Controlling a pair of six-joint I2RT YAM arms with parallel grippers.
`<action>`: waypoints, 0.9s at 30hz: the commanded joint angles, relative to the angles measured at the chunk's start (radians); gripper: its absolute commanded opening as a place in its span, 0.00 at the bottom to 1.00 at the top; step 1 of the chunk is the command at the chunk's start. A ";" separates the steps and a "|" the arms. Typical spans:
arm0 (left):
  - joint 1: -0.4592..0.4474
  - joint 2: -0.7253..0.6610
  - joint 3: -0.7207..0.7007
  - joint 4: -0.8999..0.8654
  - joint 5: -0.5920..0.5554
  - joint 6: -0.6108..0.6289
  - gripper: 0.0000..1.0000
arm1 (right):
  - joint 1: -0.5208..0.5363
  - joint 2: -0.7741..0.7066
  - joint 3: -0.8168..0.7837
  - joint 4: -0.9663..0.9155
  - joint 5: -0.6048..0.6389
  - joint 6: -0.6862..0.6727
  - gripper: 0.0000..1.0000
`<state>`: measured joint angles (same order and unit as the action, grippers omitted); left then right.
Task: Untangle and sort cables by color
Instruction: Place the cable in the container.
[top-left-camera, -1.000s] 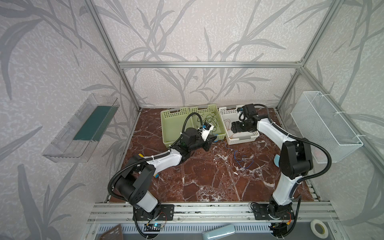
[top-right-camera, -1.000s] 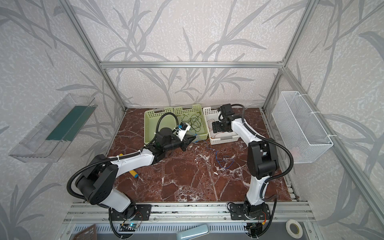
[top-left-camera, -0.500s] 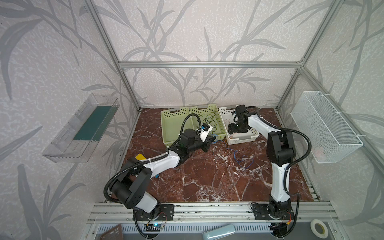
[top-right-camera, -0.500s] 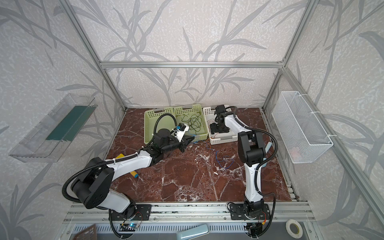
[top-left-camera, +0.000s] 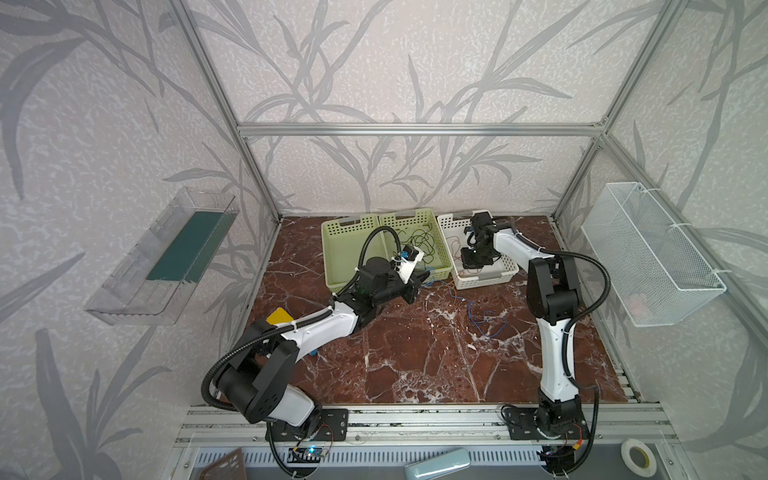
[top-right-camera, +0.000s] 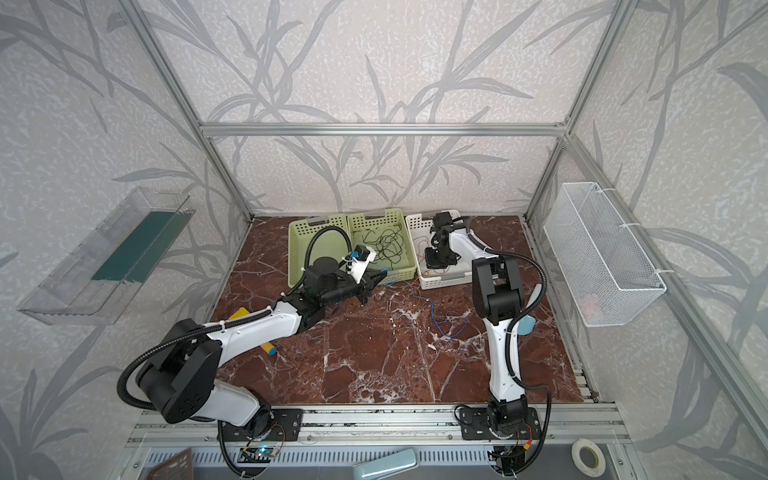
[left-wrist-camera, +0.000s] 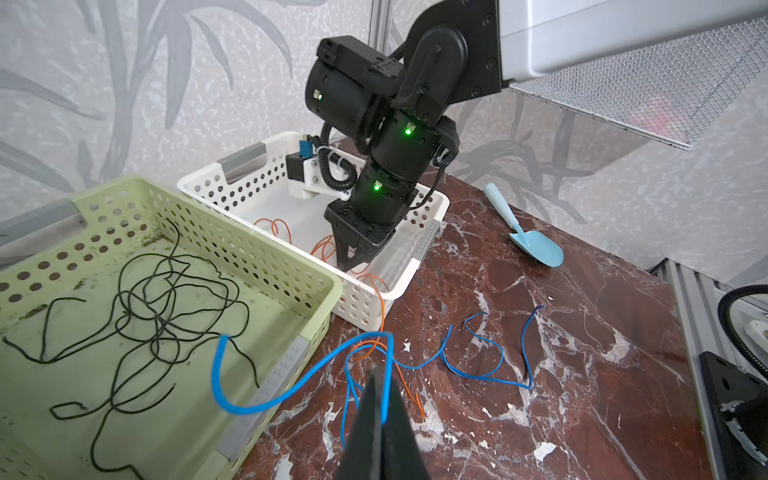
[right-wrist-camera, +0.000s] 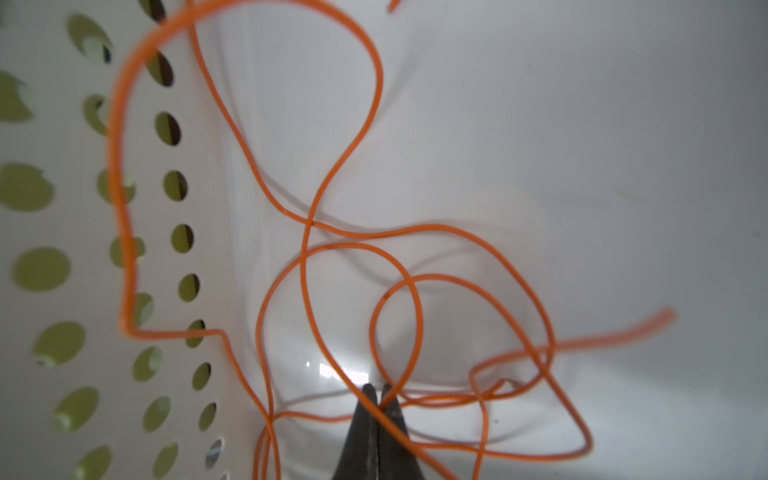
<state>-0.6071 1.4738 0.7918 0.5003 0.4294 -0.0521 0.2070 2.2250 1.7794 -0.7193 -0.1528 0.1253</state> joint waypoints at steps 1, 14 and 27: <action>-0.002 -0.039 -0.027 -0.013 -0.021 0.016 0.00 | -0.037 -0.179 -0.015 0.041 0.048 0.008 0.00; -0.003 -0.093 -0.049 -0.046 -0.040 0.014 0.00 | -0.047 -0.088 0.178 0.036 0.254 -0.040 0.00; -0.003 -0.069 -0.023 -0.047 -0.023 0.012 0.00 | 0.006 -0.287 0.035 0.001 0.152 -0.060 0.72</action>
<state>-0.6071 1.4025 0.7486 0.4450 0.3977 -0.0448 0.1871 2.1147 1.8606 -0.7456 0.0158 0.0685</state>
